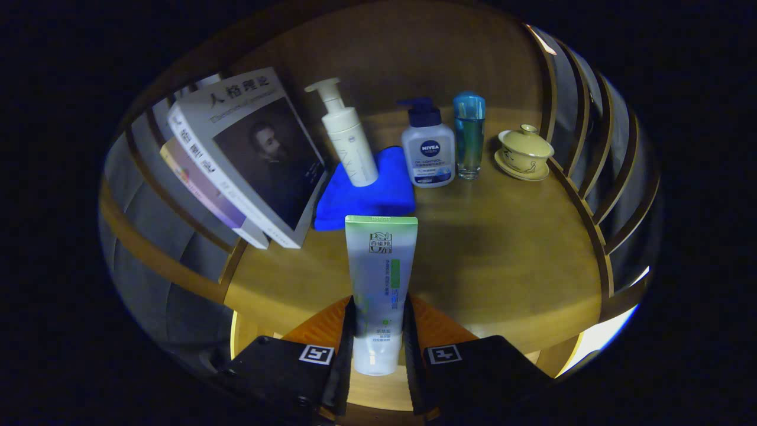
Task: Pull open the drawer, take out the items inside it, and place them on the countertop above the cabinet.
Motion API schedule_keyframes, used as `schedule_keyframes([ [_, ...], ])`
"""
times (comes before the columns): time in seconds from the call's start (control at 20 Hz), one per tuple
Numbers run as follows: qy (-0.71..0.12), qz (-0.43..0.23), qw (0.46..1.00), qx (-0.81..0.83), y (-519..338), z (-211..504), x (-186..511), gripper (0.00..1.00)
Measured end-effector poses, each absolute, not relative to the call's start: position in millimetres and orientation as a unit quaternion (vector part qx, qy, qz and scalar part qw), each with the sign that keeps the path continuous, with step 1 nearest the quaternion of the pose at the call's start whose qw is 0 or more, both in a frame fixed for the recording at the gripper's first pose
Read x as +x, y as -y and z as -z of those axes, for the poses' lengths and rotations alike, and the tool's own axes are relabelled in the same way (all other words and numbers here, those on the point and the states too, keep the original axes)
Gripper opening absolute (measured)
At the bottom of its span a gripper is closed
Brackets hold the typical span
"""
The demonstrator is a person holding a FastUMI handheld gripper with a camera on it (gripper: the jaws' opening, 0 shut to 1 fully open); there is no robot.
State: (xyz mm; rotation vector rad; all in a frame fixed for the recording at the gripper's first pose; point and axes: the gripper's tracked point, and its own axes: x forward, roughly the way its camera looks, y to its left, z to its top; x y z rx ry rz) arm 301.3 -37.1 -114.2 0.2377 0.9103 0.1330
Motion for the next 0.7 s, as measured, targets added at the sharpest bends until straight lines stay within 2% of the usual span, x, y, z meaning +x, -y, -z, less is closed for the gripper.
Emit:
schedule_keyframes([
  [0.35,-0.454,-0.055,0.882,0.113,36.0,133.0,308.5,0.48],
  [0.45,-0.443,-0.06,0.888,0.109,31.4,131.1,310.0,0.53],
  [0.7,-0.38,-0.056,0.92,0.08,34.1,101.5,309.1,0.81],
])
